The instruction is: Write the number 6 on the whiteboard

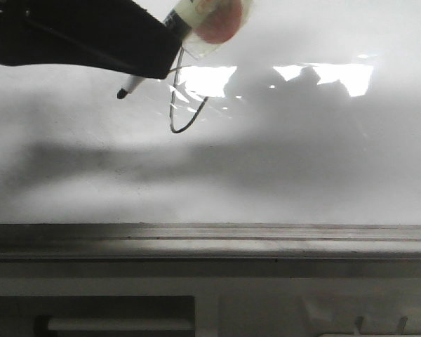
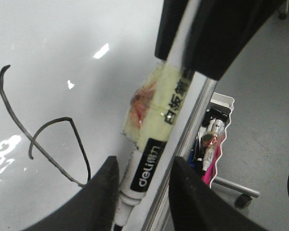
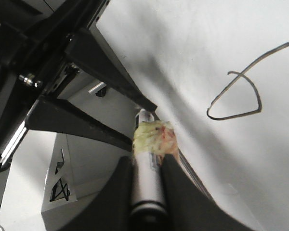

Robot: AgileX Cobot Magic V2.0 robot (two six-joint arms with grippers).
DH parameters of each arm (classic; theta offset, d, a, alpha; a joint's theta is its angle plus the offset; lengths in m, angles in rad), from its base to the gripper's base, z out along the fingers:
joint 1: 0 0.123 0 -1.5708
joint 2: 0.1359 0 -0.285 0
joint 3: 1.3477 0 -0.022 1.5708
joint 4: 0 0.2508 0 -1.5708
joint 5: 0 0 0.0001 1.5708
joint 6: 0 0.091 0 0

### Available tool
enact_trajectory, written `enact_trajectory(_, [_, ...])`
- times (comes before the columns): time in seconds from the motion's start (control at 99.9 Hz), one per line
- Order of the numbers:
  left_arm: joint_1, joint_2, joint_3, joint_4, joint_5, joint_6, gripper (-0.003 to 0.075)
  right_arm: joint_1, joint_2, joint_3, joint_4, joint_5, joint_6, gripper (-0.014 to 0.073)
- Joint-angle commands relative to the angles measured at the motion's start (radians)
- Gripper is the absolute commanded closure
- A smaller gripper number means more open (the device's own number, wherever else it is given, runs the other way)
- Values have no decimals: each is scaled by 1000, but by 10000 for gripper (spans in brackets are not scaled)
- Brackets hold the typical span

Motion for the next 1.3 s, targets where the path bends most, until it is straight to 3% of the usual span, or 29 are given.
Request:
enact_trajectory(0.0, [-9,-7,-37,-26,-10,4,499,-2,-16,-36,51,-21,-17,637])
enact_trajectory(0.25, [-9,-7,-37,-26,-19,4,517,-2,-16,-36,51,-2,-17,637])
enact_trajectory(0.48, [-9,-7,-37,-26,-19,4,738,-2,-16,-36,71,-2,-17,637])
enact_trajectory(0.62, [-9,-7,-37,-26,-21,4,741,-2,-16,-36,75,-10,-17,628])
enact_trajectory(0.69, [-9,-7,-37,-26,-31,4,741,-2,-16,-36,75,-10,-17,552])
enact_trajectory(0.83, [-9,-7,-37,-30,-70,2,741,-4,-16,-36,75,-28,-17,212])
enact_trajectory(0.911, [-9,-9,-37,-31,-90,-13,741,-6,-19,-36,51,-48,-17,111])
enact_trajectory(1.121, [-9,-120,42,-51,-283,-141,741,-133,-94,-27,-34,-46,-13,144])
enact_trajectory(1.291, [-9,-267,164,-358,-482,-165,741,-248,-214,55,-36,-83,-13,149])
